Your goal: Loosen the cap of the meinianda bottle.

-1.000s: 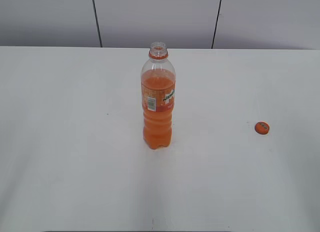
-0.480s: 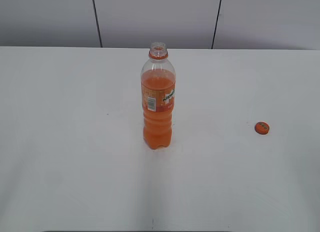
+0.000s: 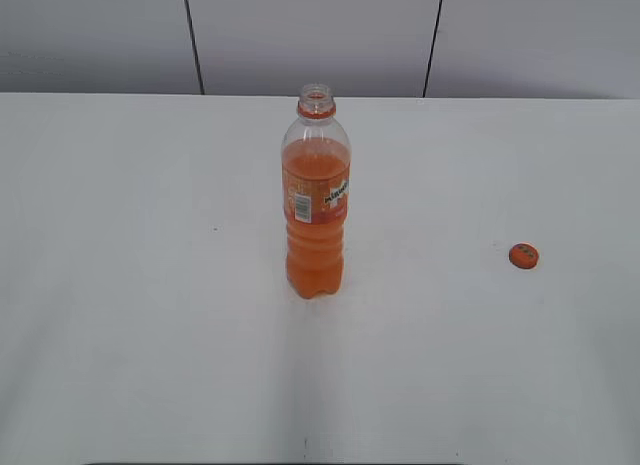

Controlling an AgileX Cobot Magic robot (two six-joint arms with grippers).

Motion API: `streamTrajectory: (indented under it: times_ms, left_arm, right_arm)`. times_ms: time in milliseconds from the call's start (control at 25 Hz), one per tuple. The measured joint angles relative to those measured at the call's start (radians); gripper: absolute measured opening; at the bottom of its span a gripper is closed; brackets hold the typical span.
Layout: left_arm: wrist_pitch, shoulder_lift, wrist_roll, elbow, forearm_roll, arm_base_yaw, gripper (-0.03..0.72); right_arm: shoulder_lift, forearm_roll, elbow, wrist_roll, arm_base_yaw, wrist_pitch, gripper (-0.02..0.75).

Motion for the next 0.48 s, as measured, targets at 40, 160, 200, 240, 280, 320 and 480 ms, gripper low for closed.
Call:
streamTrajectory:
  times_ms: [40, 160, 200, 240, 280, 320, 480]
  left_arm:
    - [0.000, 0.000, 0.000, 0.000, -0.008, 0.000, 0.562]
    - [-0.001, 0.000, 0.000, 0.000, -0.008, 0.000, 0.562]
    - [-0.001, 0.000, 0.000, 0.000, -0.008, 0.000, 0.562]
    - [-0.001, 0.000, 0.000, 0.000, -0.008, 0.003, 0.562]
    - [-0.001, 0.000, 0.000, 0.000, -0.008, 0.009, 0.562]
    - [-0.001, 0.000, 0.000, 0.000, 0.000, 0.023, 0.562]
    - [-0.001, 0.000, 0.000, 0.000, -0.008, 0.085, 0.562]
  right_arm:
    - [0.000, 0.000, 0.000, 0.000, 0.000, 0.001, 0.357]
    - [0.000, -0.004, 0.000, 0.000, 0.000, 0.001, 0.357]
    - [0.000, -0.005, 0.000, 0.000, 0.000, 0.001, 0.357]
    - [0.000, -0.005, 0.000, 0.000, 0.000, 0.001, 0.357]
    - [0.000, -0.006, 0.000, 0.000, 0.000, 0.001, 0.357]
    - [0.000, -0.006, 0.000, 0.000, 0.000, 0.001, 0.357]
    - [0.000, -0.002, 0.000, 0.000, 0.000, 0.001, 0.357]
